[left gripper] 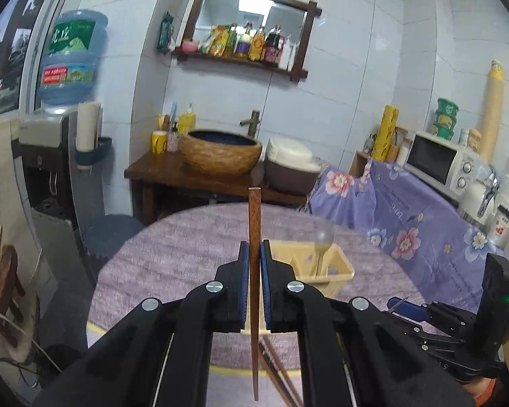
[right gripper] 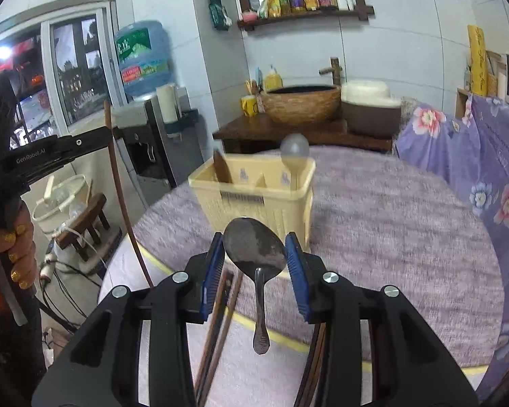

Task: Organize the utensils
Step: 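Lift the metal spoon and chopstick over the cream holder with both tools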

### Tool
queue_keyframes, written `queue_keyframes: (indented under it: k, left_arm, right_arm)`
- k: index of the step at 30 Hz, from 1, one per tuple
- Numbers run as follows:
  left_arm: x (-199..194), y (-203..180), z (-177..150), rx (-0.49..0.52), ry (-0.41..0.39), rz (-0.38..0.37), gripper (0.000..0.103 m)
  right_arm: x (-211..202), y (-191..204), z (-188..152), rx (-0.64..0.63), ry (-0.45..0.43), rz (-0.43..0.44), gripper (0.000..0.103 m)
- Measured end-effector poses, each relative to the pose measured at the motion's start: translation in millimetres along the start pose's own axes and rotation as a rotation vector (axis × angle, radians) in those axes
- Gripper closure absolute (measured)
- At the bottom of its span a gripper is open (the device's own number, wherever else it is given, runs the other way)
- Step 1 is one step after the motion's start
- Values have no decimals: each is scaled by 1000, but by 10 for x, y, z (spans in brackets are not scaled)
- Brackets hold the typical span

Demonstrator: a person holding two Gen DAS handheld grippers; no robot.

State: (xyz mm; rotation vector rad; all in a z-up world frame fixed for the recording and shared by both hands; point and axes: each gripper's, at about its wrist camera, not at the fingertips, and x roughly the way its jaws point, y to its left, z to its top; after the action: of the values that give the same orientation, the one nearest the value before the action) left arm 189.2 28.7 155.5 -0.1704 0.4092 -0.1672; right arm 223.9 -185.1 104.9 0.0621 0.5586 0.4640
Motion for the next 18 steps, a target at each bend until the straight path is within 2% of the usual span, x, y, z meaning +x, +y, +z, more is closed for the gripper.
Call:
queue_keyframes:
  k: [5,10,14,18]
  left_arm:
    - [-73,-216,636,24,-130,-8,95]
    - [162,-417,994,21,-188,1,95]
    - [424,-448,900,23,-199,44,95]
    - [656,-380,643,8,-150,46,95]
  right_arm:
    - [-122,75,751,-32,-133,-16,65]
    - [3,64,1254,-28,-206,-73,65]
    - [295,5,1243,-10,-189,-99,65]
    - [602,-46,959,-13,-144,-128,65]
